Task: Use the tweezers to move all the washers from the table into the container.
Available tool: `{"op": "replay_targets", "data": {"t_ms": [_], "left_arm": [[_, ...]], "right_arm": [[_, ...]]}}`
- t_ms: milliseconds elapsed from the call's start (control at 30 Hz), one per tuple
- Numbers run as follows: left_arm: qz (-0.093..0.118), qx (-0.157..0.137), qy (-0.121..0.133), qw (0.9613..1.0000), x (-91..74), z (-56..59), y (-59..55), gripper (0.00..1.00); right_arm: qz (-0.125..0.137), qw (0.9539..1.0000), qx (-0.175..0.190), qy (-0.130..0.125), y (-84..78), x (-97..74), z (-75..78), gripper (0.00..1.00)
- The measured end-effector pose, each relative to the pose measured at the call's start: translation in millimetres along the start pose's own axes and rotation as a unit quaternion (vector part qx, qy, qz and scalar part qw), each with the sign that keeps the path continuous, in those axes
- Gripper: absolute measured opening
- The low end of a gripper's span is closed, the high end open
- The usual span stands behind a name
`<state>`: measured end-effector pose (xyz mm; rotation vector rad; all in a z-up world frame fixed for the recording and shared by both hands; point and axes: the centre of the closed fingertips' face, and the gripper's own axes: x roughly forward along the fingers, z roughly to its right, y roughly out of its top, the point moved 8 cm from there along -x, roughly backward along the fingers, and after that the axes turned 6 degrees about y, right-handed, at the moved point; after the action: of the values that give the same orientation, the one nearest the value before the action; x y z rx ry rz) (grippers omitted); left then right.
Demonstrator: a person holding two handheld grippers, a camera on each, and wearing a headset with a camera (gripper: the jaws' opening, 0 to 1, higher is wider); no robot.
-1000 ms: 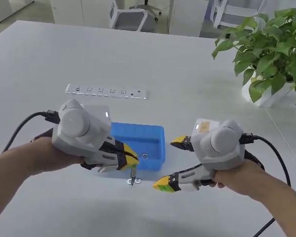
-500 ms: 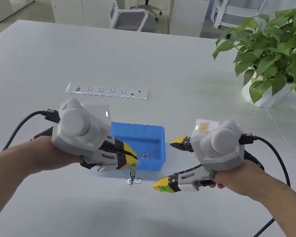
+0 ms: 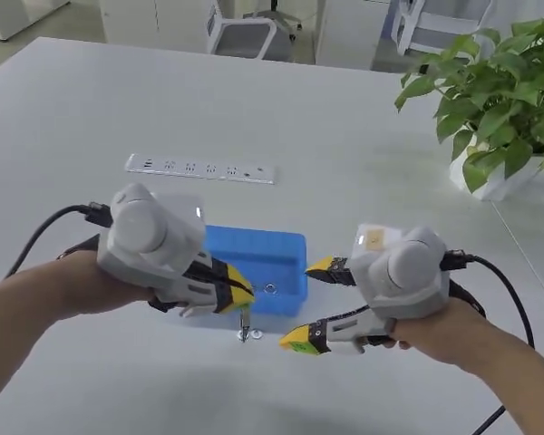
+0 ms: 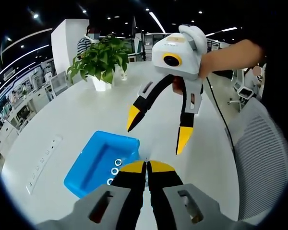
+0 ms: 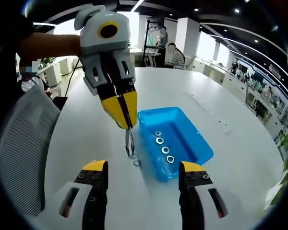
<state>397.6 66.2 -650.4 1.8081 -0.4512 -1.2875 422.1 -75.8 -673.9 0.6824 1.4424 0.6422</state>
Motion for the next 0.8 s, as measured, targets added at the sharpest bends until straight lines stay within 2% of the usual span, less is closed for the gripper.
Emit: {"op": "replay_targets", "data": {"t_ms": [67,100,233,300,467,800], "left_arm": [[0.001,-0.001,-0.002,1.0000,0.0,-0.8,-0.8,0.05],[0.001,0.000,-0.003,1.0000,0.3,-1.7,-1.5,0.05],[0.002,0.002,-0.008,1.0000,0.8,-3.5,-3.0,0.05],[0.004,0.002,-0.010,0.9999,1.3,-4.2,-3.4,0.05],[0.005,0.002,-0.015,0.9999,2.1,-5.3,-3.8,0.05],[0.004,0.007,-0.021,0.9998,3.1,-4.5,-2.8,0.05]], "right_arm": [[0.000,0.9996,-0.023,0.016,2.6,4.6,-1.1,0.50],[-0.003,0.9993,-0.023,0.028,3.4,7.8,-2.3,0.46],[-0.010,0.9976,-0.037,0.058,5.2,21.3,-2.9,0.36],[-0.011,0.9966,-0.050,0.065,6.8,26.0,-2.7,0.31],[-0.021,0.9940,-0.063,0.087,9.2,39.7,1.1,0.25],[-0.021,0.9882,-0.091,0.121,14.0,55.2,6.9,0.16]]}}
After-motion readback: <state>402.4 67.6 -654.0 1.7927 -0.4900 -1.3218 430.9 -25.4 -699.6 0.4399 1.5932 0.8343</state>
